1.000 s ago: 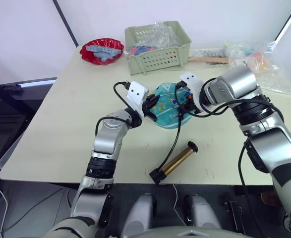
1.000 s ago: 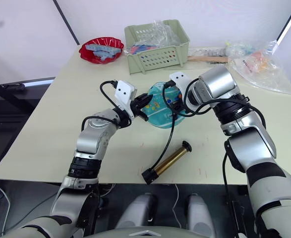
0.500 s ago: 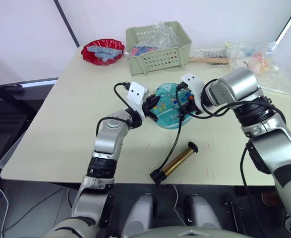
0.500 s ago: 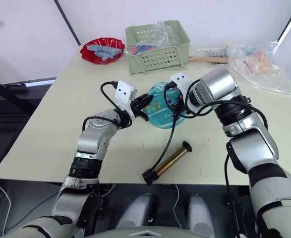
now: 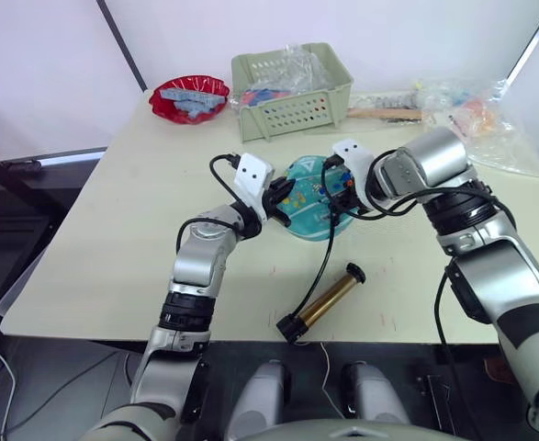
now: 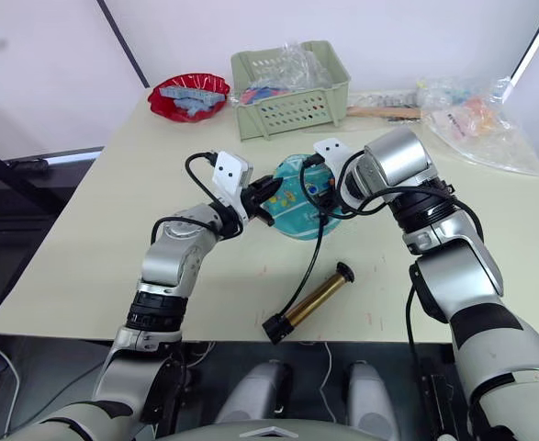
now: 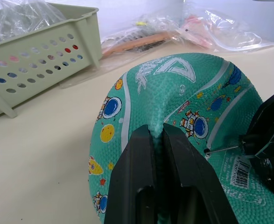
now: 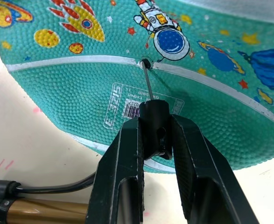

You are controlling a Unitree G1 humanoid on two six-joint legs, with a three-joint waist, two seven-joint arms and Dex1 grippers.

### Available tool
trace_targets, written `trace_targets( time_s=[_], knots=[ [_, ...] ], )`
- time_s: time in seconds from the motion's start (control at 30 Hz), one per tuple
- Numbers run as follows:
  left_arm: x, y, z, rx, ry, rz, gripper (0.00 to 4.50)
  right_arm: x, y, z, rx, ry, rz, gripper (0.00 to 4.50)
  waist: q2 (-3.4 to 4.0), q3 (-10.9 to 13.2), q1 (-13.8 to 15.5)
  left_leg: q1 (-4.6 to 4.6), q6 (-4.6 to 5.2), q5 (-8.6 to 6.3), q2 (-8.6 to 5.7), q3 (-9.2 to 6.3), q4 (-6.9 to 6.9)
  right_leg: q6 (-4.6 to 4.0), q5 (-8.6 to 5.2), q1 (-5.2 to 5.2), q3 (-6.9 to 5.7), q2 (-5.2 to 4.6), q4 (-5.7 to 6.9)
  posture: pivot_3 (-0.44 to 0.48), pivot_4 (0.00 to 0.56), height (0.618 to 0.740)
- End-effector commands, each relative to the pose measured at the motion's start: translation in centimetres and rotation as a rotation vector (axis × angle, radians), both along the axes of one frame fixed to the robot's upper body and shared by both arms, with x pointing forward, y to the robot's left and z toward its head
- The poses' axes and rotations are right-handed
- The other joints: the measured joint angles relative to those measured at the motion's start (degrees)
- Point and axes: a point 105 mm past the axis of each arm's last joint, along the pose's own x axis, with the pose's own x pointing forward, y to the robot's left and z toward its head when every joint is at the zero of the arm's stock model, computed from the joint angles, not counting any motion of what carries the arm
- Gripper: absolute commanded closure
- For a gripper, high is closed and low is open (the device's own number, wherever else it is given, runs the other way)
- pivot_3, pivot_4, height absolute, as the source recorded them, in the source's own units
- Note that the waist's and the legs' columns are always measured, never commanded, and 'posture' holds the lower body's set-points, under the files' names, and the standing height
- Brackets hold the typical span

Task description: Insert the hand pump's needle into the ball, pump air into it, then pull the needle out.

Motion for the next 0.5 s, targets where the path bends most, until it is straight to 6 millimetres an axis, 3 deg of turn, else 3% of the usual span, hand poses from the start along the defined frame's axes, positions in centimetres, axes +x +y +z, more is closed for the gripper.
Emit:
trace_targets(
  time_s=[0.03, 0.5],
  knots=[
    [-0.7, -1.3, -2.5, 0.02, 0.097, -0.052, 4.46, 0.3, -0.5, -0.8, -0.031, 0.023, -0.058, 4.17, 0.01, -0.06, -0.07, 0.01, 0.0, 0.0, 0.0, 0.0, -0.01, 0.0, 0.0, 0.0, 0.0, 0.0, 0.0, 0.0, 0.15, 0.74],
    [-1.6, -2.3, -3.0, -0.018, 0.133, -0.114, 4.46, 0.1, 2.0, 0.4, 0.046, 0.072, -0.053, 4.17, 0.03, -0.16, -0.8, 0.04, 0.0, 0.0, 0.0, -0.02, -0.05, -0.01, 0.0, 0.01, 0.0, 0.01, 0.0, 0.0, 0.15, 0.74]
  ],
)
